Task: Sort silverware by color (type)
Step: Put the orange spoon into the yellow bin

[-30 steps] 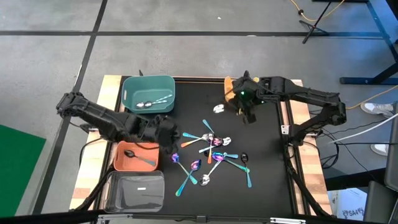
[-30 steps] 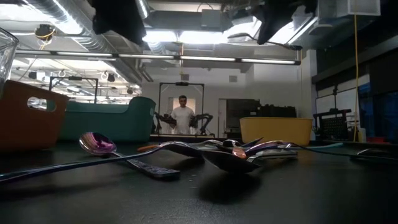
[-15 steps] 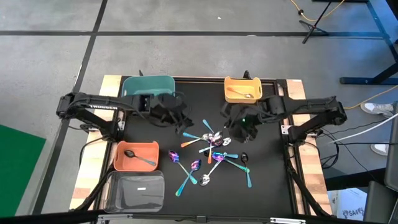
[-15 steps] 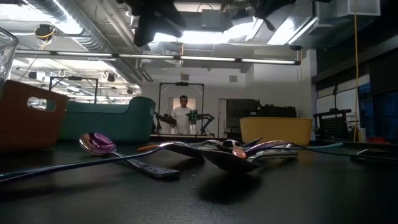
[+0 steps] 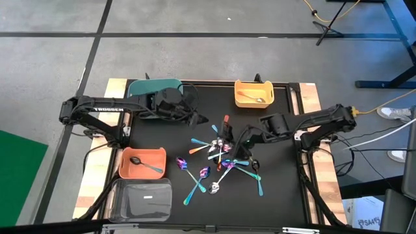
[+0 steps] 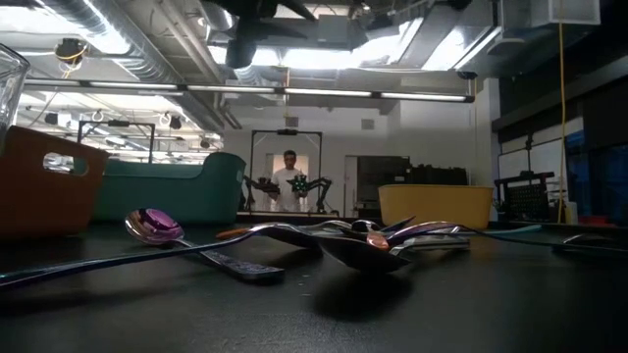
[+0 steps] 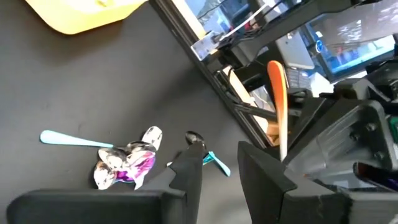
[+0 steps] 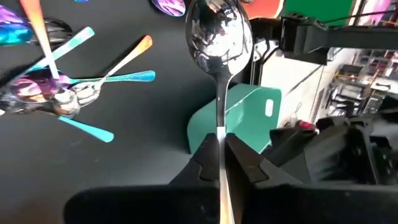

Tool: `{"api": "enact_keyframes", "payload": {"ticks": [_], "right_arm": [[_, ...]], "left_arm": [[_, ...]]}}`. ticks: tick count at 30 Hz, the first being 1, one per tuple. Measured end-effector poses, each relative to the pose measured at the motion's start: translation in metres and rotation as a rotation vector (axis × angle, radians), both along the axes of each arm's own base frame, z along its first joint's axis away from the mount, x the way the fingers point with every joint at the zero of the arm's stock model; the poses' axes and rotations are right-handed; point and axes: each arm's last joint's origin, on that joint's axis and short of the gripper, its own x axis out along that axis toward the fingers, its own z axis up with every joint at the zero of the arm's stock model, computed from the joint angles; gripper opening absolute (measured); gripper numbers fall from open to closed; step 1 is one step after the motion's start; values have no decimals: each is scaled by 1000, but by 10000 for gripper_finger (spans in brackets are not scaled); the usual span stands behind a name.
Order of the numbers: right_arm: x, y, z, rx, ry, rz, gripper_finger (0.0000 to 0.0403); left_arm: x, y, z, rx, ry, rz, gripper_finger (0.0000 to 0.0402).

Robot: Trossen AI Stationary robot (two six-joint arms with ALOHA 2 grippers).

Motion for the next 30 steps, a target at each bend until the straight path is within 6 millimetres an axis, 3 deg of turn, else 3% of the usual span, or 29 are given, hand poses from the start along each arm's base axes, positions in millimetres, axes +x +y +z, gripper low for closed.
{"api": "enact_keyframes", "payload": {"ticks": [17,30], "right_arm": [[35,10,-22,5,-47,100,0],[39,13,-18,41,-96,185,0]], "left_arm": [[3,-15,2,-17,-21,-29,95],[4,-29,3,-20,-32,-69,95]]}}
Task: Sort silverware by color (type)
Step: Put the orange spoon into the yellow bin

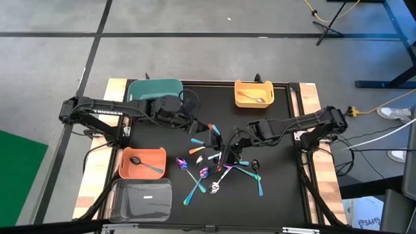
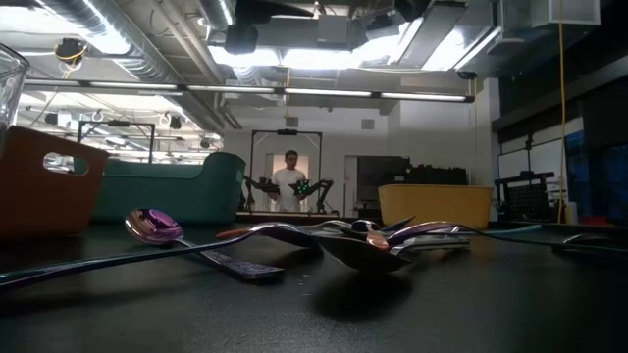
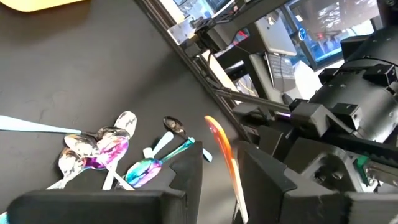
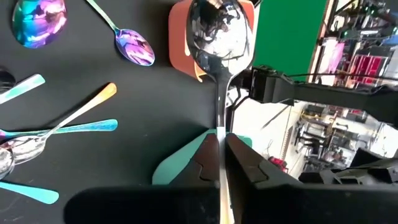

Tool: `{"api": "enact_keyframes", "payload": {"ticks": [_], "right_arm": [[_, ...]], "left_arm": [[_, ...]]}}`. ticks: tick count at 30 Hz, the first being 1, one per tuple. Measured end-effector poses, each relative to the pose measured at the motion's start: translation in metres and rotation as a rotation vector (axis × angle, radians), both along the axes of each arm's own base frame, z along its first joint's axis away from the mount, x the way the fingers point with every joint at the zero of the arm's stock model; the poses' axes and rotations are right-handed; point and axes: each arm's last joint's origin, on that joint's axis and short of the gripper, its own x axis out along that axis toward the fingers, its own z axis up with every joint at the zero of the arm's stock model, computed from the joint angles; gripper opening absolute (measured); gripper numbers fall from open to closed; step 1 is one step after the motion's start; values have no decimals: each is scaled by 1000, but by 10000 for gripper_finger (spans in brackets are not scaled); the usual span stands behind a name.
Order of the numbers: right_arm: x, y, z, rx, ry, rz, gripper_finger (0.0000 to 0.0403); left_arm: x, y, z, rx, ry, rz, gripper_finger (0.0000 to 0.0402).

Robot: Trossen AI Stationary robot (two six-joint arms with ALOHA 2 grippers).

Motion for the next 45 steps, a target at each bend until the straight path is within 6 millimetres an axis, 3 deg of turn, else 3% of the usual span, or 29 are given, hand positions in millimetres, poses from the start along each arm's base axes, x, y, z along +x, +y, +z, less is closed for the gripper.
{"api": "enact_keyframes", "payload": {"ticks": [18,32,45], "right_arm": [[0,2,0,-60,-3,113,0],[-2,2,-2,-59,26,140,0],[-4,3,-4,-35,63,185,0]], "left_arm": [[2,-15,-3,-98,23,-36,95],[5,-15,-6,-95,32,-62,95],[12,-17,-14,-98,43,-109,57]]}}
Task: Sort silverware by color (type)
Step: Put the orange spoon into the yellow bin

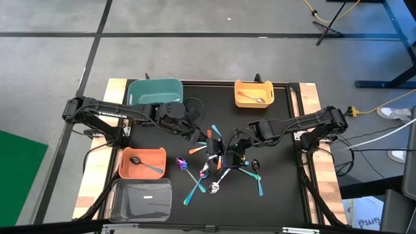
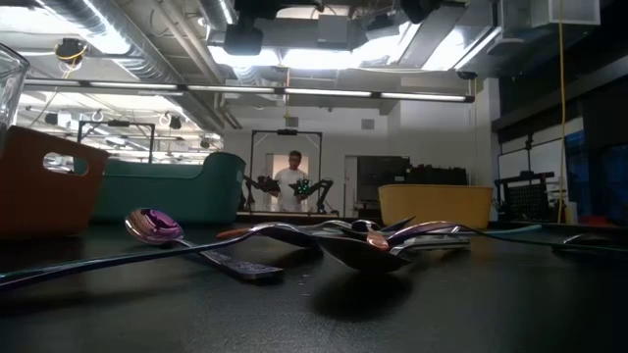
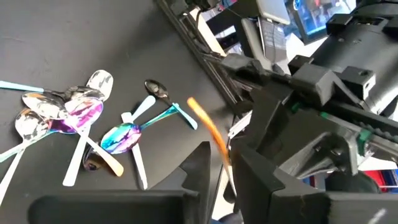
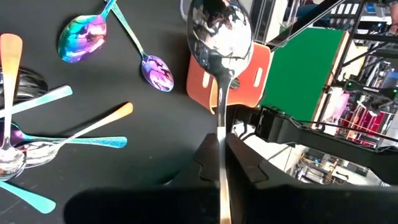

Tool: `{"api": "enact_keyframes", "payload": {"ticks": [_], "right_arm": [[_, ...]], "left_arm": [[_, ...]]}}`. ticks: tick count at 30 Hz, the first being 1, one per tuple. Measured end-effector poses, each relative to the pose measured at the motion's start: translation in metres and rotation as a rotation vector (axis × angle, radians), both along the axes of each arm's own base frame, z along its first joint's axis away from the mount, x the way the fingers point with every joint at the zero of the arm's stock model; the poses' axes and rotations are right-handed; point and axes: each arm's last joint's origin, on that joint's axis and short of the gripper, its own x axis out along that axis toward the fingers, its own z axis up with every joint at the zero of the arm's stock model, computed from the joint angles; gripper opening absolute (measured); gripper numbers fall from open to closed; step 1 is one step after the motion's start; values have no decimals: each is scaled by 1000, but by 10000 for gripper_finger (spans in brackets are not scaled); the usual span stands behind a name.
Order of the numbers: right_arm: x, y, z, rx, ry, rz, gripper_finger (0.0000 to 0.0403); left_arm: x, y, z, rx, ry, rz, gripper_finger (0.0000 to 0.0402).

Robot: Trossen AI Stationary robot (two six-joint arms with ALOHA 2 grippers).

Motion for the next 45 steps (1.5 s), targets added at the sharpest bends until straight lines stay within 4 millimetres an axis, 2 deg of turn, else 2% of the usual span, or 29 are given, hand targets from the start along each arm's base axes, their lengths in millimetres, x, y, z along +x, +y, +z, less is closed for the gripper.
{"api": "enact_keyframes", "payload": {"ticks": [13,35,45], "right_arm": [[0,0,-1,-3,4,2,0],[0,0,0,0,1,0,1],[0,0,1,15,-3,-10,68]], "left_arm": [[0,0,1,20,-11,-16,8],[0,0,1,21,-12,-15,1],[0,0,-1,30,-2,-11,1]]}}
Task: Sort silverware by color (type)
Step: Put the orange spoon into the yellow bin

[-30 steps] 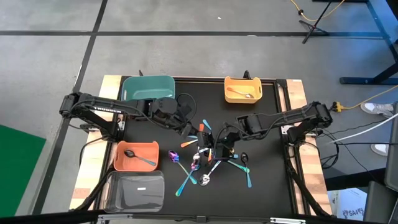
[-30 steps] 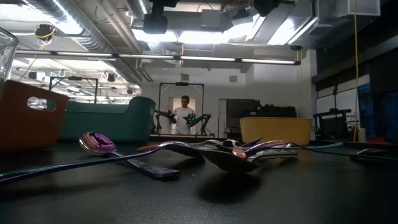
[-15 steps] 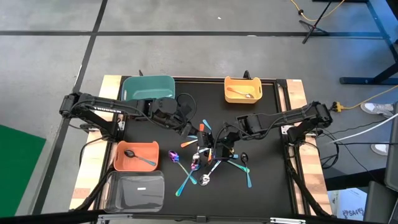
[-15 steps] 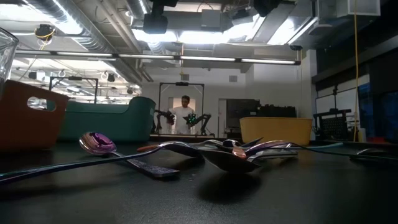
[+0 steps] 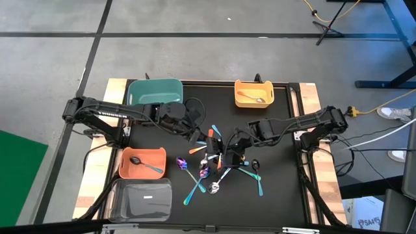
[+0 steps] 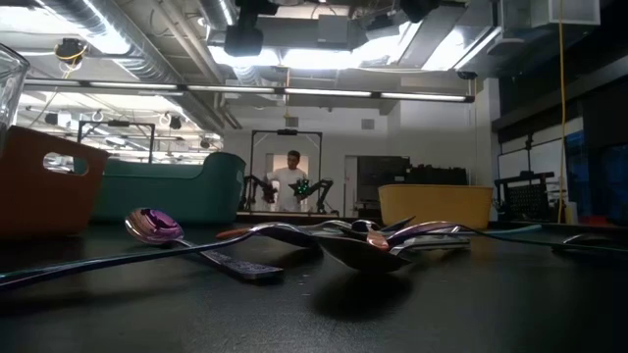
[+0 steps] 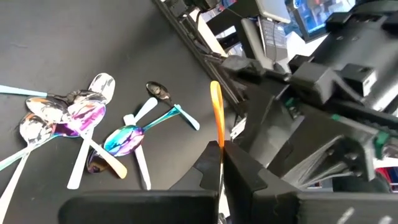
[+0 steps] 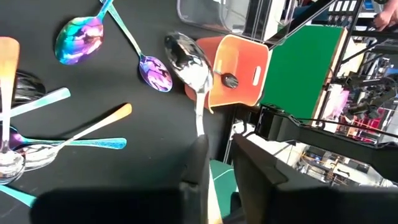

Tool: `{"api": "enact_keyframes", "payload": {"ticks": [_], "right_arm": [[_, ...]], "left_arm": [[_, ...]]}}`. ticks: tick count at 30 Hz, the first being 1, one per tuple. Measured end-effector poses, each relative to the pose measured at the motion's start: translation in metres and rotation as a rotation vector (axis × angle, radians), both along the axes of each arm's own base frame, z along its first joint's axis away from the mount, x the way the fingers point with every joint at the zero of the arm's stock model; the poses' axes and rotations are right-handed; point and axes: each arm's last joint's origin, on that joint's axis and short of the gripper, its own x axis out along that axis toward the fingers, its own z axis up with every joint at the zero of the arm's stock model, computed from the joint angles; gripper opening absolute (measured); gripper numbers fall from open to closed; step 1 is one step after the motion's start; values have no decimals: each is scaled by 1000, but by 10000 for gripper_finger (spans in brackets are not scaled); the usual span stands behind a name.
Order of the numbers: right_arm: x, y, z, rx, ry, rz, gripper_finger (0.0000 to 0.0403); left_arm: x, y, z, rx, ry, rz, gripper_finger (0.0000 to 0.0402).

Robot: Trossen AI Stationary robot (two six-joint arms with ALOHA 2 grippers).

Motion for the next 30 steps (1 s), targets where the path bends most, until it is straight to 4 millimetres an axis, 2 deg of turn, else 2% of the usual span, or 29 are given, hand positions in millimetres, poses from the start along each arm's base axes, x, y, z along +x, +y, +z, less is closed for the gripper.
{"api": "enact_keyframes", "payload": {"ticks": [4,12,18,24,30], "right_arm": [[0,0,-1,0,8,-1,77],[-1,0,-1,34,20,-32,72],[-9,-3,5,61,35,-94,72],[-21,-8,15,141,48,-249,72],[-36,-15,21,245,69,-529,72]], "left_arm": [[0,0,0,0,0,-1,1],[0,1,0,27,-4,10,1],[0,2,0,40,-3,36,1],[0,4,0,95,-7,70,1],[0,6,0,188,-13,107,1]]}}
